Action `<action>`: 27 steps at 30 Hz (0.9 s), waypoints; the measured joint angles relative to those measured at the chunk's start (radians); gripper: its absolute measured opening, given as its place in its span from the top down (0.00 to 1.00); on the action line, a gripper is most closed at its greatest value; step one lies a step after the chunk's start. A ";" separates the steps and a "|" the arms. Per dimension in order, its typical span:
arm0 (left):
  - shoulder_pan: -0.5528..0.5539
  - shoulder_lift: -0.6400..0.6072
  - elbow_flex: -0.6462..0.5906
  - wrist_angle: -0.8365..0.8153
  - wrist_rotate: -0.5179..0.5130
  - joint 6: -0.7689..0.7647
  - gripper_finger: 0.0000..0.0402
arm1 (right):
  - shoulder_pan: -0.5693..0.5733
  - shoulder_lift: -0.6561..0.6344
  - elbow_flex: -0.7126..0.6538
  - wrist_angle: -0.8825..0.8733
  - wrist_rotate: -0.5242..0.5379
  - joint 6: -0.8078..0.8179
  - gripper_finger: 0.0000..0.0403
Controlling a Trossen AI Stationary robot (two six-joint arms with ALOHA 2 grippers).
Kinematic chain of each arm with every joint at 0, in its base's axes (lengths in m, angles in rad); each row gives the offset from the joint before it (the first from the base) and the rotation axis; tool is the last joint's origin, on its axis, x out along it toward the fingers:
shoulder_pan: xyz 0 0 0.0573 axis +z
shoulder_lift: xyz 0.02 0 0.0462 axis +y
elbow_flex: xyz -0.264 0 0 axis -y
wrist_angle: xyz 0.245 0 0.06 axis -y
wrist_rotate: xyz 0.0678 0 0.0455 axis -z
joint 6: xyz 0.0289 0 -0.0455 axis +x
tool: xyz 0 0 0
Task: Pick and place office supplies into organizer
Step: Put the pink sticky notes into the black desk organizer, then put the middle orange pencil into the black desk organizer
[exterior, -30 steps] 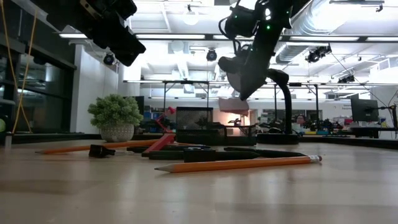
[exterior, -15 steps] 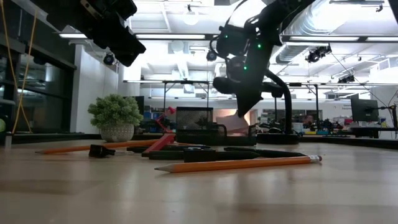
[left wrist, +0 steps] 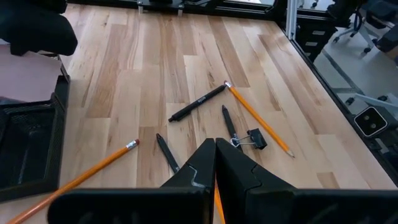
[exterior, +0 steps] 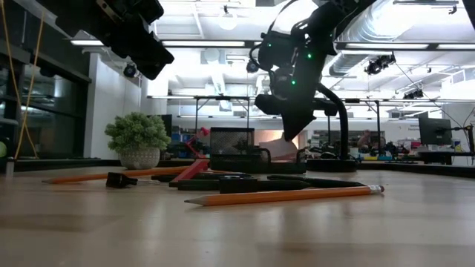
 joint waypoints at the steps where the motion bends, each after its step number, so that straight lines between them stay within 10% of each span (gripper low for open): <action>1: 0.000 0.000 0.000 0.000 0.000 0.000 1.00 | 0.000 0.000 0.000 0.001 -0.002 0.000 0.89; 11: 0.000 0.000 0.000 0.000 0.000 0.000 1.00 | 0.000 0.000 0.000 0.003 -0.018 0.000 0.74; 27: 0.000 0.000 0.000 0.000 0.001 0.000 1.00 | 0.120 0.000 0.189 -0.215 -0.106 0.026 0.77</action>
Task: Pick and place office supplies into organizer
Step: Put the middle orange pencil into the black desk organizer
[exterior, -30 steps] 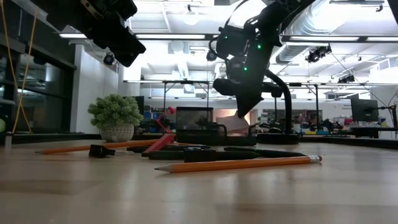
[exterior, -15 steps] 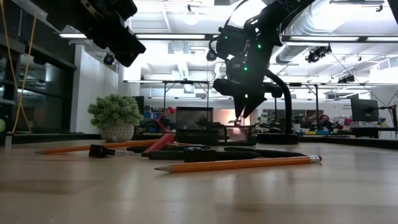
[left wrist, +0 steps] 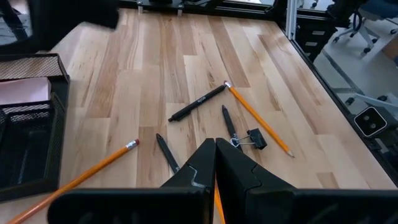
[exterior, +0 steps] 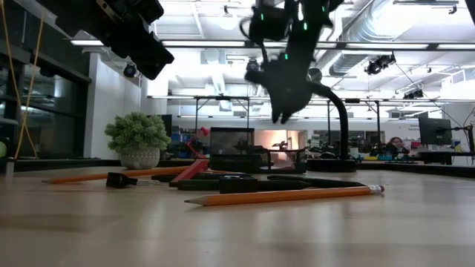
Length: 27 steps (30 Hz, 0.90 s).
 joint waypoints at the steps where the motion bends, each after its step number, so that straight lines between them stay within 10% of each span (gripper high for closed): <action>1: 0.000 0.000 0.000 0.000 0.000 0.000 1.00 | 0.017 0.000 0.024 -0.030 -0.025 0.006 0.77; 10: 0.000 0.000 0.000 0.000 -0.070 0.077 1.00 | 0.178 0.000 0.100 -0.193 -0.255 0.195 0.77; 27: 0.000 0.000 0.000 0.000 -0.104 0.182 1.00 | 0.431 0.000 0.100 -0.222 -0.040 0.288 0.77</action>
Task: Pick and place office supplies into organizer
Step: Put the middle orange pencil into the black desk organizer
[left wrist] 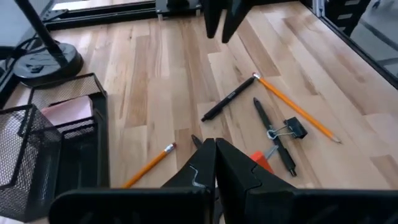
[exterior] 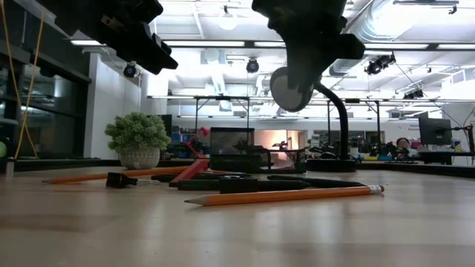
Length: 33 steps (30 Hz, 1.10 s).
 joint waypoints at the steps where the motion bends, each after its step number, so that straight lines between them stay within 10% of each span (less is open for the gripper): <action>1: 0.000 0.000 0.000 -0.002 0.000 0.000 1.00 | 0.004 0.000 0.000 0.002 0.004 0.002 0.77; 8: 0.000 0.000 0.000 -0.006 0.001 -0.112 1.00 | 0.005 0.000 0.000 0.099 0.045 -0.133 0.77; 15: 0.000 0.000 0.000 -0.005 0.023 -0.295 1.00 | -0.044 0.000 0.000 0.236 -0.149 -0.237 0.77; 33: -0.225 -0.008 0.000 -0.004 0.393 -0.573 1.00 | -0.043 0.000 0.000 0.177 -0.294 -0.452 0.77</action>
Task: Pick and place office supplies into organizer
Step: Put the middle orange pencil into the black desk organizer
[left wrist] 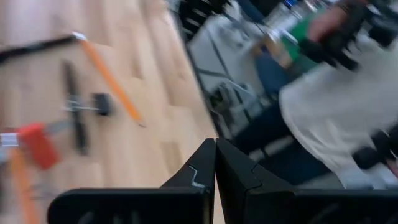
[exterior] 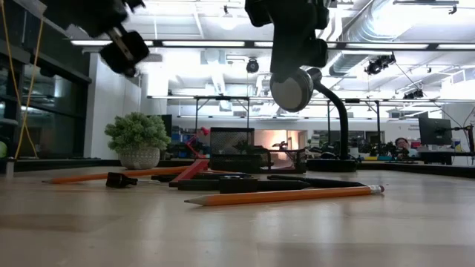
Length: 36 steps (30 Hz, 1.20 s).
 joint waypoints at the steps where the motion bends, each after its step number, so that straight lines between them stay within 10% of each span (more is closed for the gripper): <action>1: -0.026 0.000 0.000 0.000 0.002 0.006 1.00 | 0.001 0.000 0.000 0.000 0.003 0.000 0.77; 19: -0.155 0.015 0.000 0.000 -0.237 0.294 1.00 | -0.045 0.000 0.000 0.009 0.020 0.053 0.77; 27: -0.155 0.054 0.001 0.018 -0.349 0.566 1.00 | -0.062 0.000 0.000 -0.021 -0.167 0.118 0.77; 36: -0.155 0.198 0.000 0.013 -0.347 0.428 1.00 | -0.059 0.000 0.000 -0.283 -0.083 -0.061 0.75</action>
